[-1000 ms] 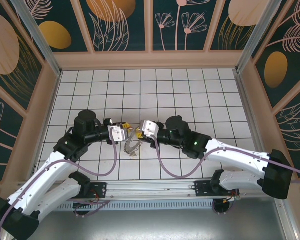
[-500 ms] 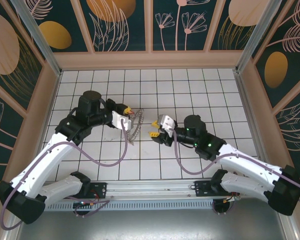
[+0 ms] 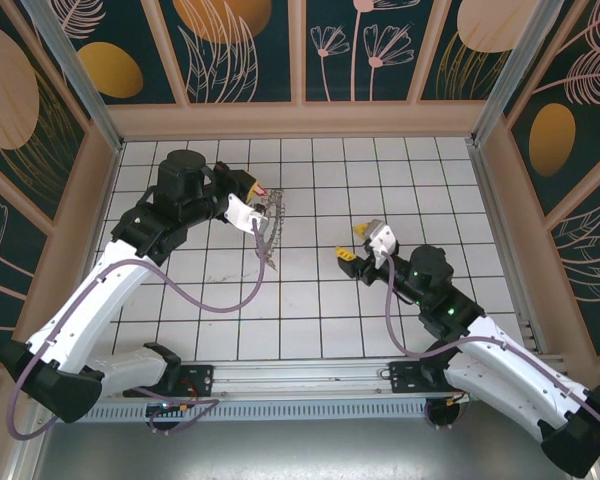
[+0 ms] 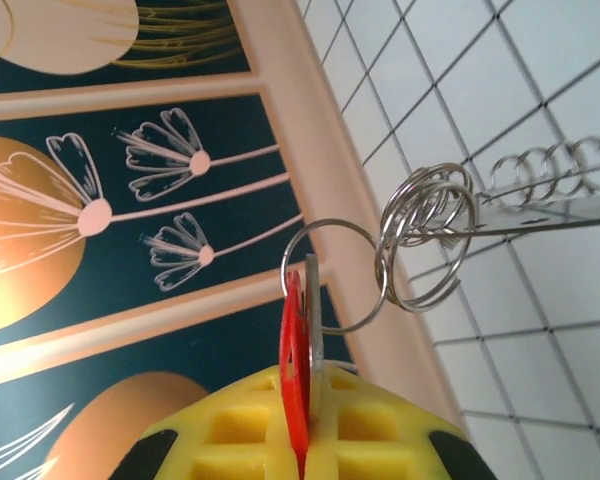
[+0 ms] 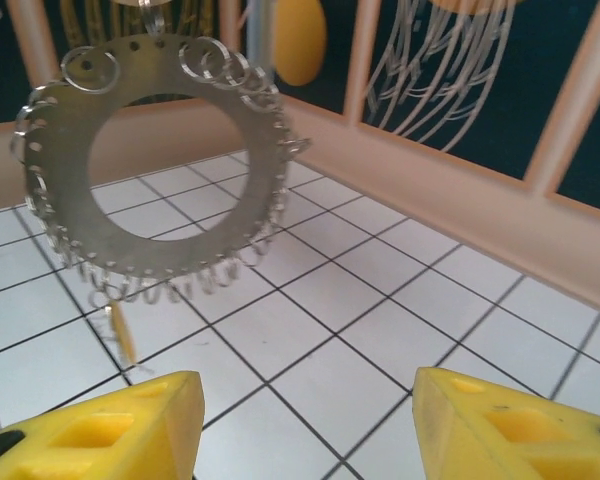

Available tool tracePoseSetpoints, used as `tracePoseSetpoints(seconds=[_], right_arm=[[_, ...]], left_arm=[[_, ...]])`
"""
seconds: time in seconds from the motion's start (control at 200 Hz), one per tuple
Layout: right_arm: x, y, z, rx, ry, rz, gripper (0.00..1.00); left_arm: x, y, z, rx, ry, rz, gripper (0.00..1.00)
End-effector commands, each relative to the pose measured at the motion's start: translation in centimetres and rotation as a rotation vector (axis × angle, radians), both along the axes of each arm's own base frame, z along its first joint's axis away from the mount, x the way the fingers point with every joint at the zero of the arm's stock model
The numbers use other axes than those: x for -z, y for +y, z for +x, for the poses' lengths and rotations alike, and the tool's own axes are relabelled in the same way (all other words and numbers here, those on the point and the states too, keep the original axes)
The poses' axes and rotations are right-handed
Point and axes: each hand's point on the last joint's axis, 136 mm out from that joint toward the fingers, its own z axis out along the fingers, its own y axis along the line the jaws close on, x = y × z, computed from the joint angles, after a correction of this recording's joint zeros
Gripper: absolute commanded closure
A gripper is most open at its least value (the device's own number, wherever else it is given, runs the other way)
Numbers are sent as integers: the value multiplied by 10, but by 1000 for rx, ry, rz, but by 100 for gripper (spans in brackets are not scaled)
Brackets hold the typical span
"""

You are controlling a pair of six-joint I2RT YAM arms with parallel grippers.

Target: Put the keys on the keyring

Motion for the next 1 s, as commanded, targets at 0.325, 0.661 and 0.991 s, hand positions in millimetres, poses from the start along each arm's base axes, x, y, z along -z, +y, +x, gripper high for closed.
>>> tracePoseSetpoints(seconds=[0.325, 0.661, 0.991], right_arm=[[3, -42, 26, 224, 49, 87, 29], [12, -53, 23, 241, 67, 132, 24], [16, -57, 22, 252, 76, 116, 25]], left_arm=[[2, 29, 62, -232, -99, 297, 100], [14, 0, 55, -145, 25, 130, 100], [66, -27, 41, -100, 263, 23, 100]])
